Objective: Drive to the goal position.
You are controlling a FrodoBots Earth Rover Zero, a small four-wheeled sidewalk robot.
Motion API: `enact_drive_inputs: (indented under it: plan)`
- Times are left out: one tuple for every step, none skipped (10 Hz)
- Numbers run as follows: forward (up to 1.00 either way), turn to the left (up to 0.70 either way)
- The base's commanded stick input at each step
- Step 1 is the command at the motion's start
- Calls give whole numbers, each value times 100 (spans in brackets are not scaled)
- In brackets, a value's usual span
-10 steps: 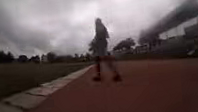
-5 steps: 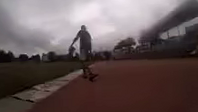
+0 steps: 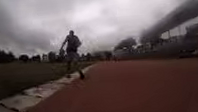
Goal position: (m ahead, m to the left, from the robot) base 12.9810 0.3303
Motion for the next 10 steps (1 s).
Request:
enact_drive_inputs:
  plan:
    - [70,2]
    - [70,0]
    - [70,0]
    - [70,2]
    - [70,6]
    - [70,-31]
    - [70,-34]
    - [70,-30]
    - [70,-22]
    - [70,-34]
